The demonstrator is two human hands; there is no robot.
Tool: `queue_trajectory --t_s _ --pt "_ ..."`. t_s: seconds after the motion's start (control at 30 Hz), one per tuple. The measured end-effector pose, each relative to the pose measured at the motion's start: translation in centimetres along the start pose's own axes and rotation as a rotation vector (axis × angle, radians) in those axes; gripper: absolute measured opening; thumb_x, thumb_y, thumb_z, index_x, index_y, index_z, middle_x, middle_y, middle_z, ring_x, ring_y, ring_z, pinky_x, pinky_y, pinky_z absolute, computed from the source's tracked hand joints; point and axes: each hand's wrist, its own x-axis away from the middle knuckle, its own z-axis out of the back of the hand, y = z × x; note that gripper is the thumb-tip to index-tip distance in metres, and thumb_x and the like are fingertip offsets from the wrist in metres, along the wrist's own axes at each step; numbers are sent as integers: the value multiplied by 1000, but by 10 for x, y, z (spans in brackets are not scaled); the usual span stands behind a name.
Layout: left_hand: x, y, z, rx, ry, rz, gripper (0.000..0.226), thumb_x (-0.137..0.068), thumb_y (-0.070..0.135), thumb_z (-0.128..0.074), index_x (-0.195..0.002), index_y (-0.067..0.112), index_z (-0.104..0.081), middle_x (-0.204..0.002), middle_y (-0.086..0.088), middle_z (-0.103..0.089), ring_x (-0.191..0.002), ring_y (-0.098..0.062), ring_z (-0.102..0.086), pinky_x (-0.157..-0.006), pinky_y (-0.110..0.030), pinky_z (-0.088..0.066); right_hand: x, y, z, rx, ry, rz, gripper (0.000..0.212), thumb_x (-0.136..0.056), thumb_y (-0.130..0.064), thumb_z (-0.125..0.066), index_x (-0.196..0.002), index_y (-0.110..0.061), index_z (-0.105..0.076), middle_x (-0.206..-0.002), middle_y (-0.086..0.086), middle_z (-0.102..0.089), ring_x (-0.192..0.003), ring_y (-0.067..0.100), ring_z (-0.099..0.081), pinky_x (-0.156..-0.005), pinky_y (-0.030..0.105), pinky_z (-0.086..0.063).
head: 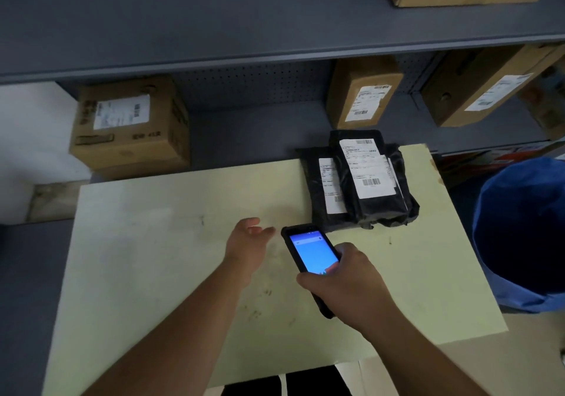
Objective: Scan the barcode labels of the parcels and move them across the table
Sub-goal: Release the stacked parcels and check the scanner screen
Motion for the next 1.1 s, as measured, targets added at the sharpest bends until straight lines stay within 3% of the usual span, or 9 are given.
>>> queue_trajectory --t_s 0.23,0.37,0.5,0.63,0.73,0.83,1.1 --pt "17 -24 41 -95 34 -20 52 -92 30 -73 -141 23 -56 -124 3 -60 -106 -18 -61 -82 -28 -45 3 -3 -44 43 -3 12 54 -63 -50 -78 -104 -24 -51 -99 2 -64 -75 21 -73 -63 39 -62" --pt "25 -41 55 -118 45 -8 49 -90 29 -73 -136 24 -57 -126 2 -62 -97 -13 -63 -70 -25 -45 6 0 -67 35 -13 -8 59 -62 -50 -77 -107 -22 -51 -102 3 -64 -75 24 -75 -60 39 -60" --pt "30 -58 65 -148 38 -9 49 -90 28 -73 -137 24 -56 -125 3 -62 -112 -18 -63 -72 -25 -46 7 8 -86 50 5 -27 61 -70 -46 -80 -116 -18 -50 -105 -2 -57 -79 20 -70 -60 35 -57" --pt "33 -78 72 -182 24 -23 51 -90 28 -73 -138 25 -56 -125 3 -61 -110 -14 -60 -75 -26 -47 10 18 -105 52 14 -61 58 -77 -41 -80 -118 -18 -46 -110 -4 -50 -79 14 -65 -72 42 -63" --pt "36 -93 75 -218 20 -26 52 -91 27 -72 -140 23 -56 -122 5 -59 -110 -13 -59 -68 -20 -44 10 28 -122 60 14 -101 63 -77 -42 -79 -125 -17 -47 -115 -2 -49 -85 18 -67 -79 47 -65" --pt "38 -107 77 -229 23 -18 51 -91 26 -72 -140 24 -55 -127 4 -59 -111 -12 -59 -63 -12 -38 10 38 -139 59 20 -124 69 -79 -43 -80 -132 -14 -47 -121 0 -49 -94 23 -67 -78 44 -63" --pt "43 -134 79 -266 42 -36 50 -88 25 -73 -136 24 -59 -123 3 -61 -106 -12 -62 -68 -9 -37 9 54 -173 119 47 -157 71 -79 -40 -78 -135 -12 -45 -116 -2 -41 -102 32 -68 -80 45 -61"
